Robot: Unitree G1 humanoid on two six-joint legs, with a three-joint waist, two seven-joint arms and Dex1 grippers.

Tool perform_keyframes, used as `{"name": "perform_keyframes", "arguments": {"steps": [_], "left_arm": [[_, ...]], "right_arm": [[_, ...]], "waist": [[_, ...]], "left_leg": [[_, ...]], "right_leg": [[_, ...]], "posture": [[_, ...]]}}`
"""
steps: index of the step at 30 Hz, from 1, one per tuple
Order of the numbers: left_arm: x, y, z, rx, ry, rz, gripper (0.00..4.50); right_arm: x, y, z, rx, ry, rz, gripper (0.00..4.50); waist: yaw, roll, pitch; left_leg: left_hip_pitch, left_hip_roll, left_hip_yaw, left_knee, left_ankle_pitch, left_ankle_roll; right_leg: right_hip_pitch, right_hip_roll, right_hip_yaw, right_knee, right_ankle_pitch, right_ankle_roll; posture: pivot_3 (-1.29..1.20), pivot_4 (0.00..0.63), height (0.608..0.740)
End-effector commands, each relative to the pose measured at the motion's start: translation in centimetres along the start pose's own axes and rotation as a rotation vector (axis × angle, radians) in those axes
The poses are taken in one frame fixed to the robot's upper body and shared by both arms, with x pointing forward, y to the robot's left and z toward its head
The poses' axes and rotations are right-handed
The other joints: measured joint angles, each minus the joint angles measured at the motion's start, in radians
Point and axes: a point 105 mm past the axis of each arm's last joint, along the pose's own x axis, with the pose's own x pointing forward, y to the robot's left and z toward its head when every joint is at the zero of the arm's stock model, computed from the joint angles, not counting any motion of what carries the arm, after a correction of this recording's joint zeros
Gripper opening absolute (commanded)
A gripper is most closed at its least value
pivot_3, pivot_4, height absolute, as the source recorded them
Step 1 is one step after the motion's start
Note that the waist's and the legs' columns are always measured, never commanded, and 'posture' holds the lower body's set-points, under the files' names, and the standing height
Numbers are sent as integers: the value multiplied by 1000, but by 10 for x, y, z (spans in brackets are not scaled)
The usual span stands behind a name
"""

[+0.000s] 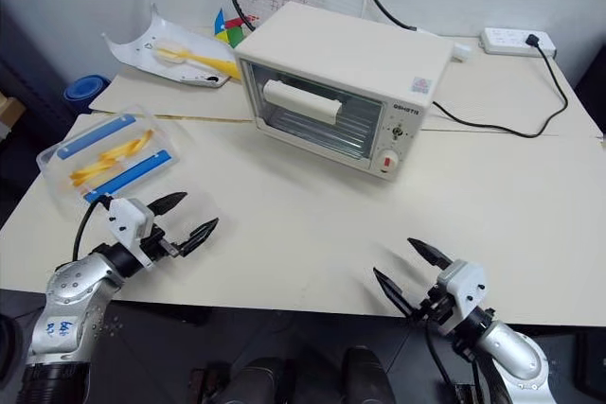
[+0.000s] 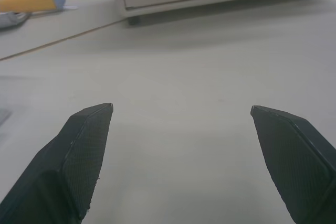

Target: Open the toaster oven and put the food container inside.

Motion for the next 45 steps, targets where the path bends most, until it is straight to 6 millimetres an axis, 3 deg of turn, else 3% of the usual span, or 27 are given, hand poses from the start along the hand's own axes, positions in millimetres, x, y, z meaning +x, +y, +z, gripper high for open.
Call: {"name": "perform_keyframes", "arguments": {"steps": [1,5,12,17,20,28,33,36,39,45], "left_arm": [[-4,6,11,23,-18,-32,4500],[-14,4,30,-47,-51,-180,4500],[-30,21,68,-106,-85,-282,4500],[-25,22,85,-127,-138,-287,4500],[-23,17,88,-134,-161,-283,4500],[-20,9,83,-138,-166,-257,4500],[-15,21,92,-150,-202,-192,4500],[-10,34,101,-166,-239,-152,4500],[4,47,112,-184,-268,-140,3562],[58,62,130,-108,-267,-127,1716]], "right_arm": [[16,2,21,-42,-82,39,4455],[47,8,50,-53,-145,128,4455],[105,1,86,4,-144,162,4455],[145,-13,108,-15,-170,107,4455],[160,-15,119,-22,-191,99,4455],[177,4,130,-28,-240,161,4455],[162,36,120,-155,-227,367,4455],[154,43,107,-206,-194,418,4455],[149,46,92,-259,-152,447,4500],[149,47,81,-302,-134,452,4500]], "waist": [[2,0,0],[0,0,0],[1,1,1],[-1,1,1],[-3,1,1],[-9,1,1],[-13,1,1],[-12,1,1],[-15,1,1],[-21,0,1]], "left_leg": [[0,0,0,0,0,0],[0,0,0,1,0,0],[-2,1,-2,2,0,0],[-2,1,-2,1,0,0],[-3,0,-2,1,0,0],[-4,0,-2,1,0,0],[-4,0,-2,1,0,0],[-4,0,-3,1,0,0],[-4,0,-3,2,0,0],[-4,0,-3,5,0,-1]], "right_leg": [[0,0,0,0,0,0],[0,0,0,1,0,0],[-1,0,-2,0,0,0],[-2,0,-2,1,0,-1],[-3,0,-3,2,0,-1],[-4,0,-4,6,0,-1],[-4,0,-4,7,0,-1],[-4,0,-4,7,0,-1],[-3,0,-5,7,0,-1],[-3,0,-7,8,0,-1]], "posture": [[0,150,740],[0,150,740],[0,150,740],[0,150,740],[0,150,740],[0,150,740],[0,150,740],[0,150,740],[0,150,740],[0,150,740]]}}
